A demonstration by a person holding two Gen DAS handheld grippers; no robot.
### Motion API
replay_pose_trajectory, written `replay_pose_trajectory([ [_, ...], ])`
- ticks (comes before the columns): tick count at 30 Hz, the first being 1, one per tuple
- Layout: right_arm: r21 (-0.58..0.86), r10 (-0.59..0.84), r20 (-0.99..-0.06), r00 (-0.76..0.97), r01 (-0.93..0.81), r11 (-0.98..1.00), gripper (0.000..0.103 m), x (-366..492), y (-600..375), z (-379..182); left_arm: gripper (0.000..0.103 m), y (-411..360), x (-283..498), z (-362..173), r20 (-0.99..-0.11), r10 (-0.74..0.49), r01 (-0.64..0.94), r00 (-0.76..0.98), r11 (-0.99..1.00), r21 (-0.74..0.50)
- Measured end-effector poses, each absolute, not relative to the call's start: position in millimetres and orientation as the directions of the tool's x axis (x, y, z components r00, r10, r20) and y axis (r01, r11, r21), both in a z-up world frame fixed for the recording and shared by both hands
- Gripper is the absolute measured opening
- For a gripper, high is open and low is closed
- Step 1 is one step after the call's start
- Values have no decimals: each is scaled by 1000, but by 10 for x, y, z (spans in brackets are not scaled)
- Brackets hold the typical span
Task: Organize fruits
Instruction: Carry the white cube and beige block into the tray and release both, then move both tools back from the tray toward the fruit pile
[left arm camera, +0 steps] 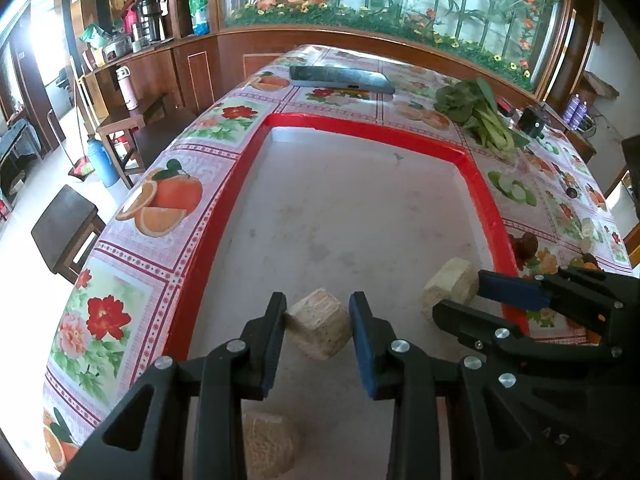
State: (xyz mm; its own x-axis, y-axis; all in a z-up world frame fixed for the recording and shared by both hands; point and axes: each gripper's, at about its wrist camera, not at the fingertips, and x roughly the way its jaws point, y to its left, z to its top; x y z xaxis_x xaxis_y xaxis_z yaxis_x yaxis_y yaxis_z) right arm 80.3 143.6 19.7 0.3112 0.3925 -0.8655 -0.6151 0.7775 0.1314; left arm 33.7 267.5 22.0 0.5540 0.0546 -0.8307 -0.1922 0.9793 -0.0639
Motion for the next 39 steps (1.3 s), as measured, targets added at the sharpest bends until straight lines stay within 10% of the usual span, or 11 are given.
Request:
replay_pose_trajectory([
  [20,84,363,-863,351,-610,788,40,724,1398,227,72,2751,242,196,-833,109,-262,542,964,-45],
  [39,78,370,-834,409,-577,813,46,543,1153,441,86,2580,59,407,-800,178,-272,573,962,20],
])
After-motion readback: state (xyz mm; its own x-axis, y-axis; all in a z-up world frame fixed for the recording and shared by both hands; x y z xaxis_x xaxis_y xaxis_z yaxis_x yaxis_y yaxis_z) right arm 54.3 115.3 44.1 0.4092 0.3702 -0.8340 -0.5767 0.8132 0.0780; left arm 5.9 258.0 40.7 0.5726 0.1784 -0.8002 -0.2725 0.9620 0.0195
